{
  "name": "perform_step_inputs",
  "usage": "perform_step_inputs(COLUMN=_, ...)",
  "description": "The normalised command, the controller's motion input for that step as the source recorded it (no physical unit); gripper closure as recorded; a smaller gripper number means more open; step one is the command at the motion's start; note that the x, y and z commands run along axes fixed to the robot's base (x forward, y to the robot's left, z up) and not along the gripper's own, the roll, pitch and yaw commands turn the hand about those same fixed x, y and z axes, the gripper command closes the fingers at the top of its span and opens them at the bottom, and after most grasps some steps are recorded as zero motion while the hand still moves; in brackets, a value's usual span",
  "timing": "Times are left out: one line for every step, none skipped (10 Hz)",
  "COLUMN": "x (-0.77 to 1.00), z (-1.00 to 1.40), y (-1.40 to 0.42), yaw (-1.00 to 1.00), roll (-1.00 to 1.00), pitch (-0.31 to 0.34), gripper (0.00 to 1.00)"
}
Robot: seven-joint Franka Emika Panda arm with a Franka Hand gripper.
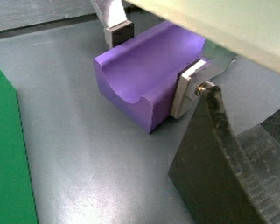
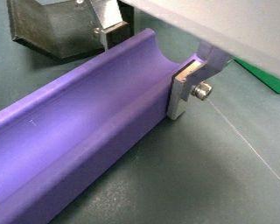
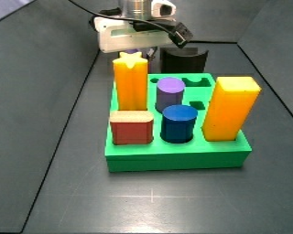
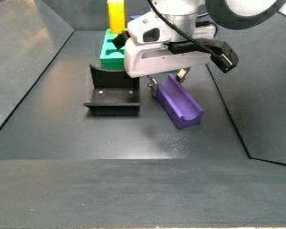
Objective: Pick up the arch object. Move up. Place the arch object on the fixture. Regrasp the arch object. Move to above the board. Insert the arch object.
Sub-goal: Pick up the arch object, then move up, then place the arch object on the fixture.
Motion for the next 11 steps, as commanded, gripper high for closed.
perform_step_inputs(x=0.00, z=0.00, y=0.00, yaw=0.00, roll=0.00, pitch=0.000, gripper=1.00)
perform_step_inputs(x=0.00, z=0.00, y=0.00, yaw=0.00, roll=0.00, pitch=0.000, gripper=1.00)
perform_step_inputs(x=0.00, z=0.83, y=0.00, yaw=0.00, roll=0.00, pitch=0.000, gripper=1.00)
perform_step_inputs(x=-0.06, z=0.76, y=-0.09, yaw=0.00, roll=-0.03, pitch=0.043, gripper=1.00)
perform_step_inputs(x=-0.07, z=0.70, y=-0.08, yaw=0.01, roll=-0.04, pitch=0.050, gripper=1.00)
perform_step_inputs(x=-0.04, z=0.55, y=-0.04, yaw=0.02, roll=-0.06, pitch=0.061, gripper=1.00)
perform_step_inputs(x=-0.02, z=0.44, y=-0.03, yaw=0.03, roll=-0.08, pitch=0.074, gripper=1.00)
perform_step_inputs(x=-0.01, z=0.29, y=-0.01, yaw=0.02, roll=-0.11, pitch=0.083, gripper=1.00)
perform_step_inputs(x=-0.02, z=0.17, y=0.00, yaw=0.01, roll=-0.12, pitch=0.082, gripper=1.00)
perform_step_inputs(x=0.00, z=1.00, y=0.00, yaw=0.00, roll=0.00, pitch=0.000, gripper=1.00)
perform_step_inputs(x=0.00, z=1.00, y=0.00, yaw=-0.01, roll=0.00, pitch=-0.001, gripper=1.00)
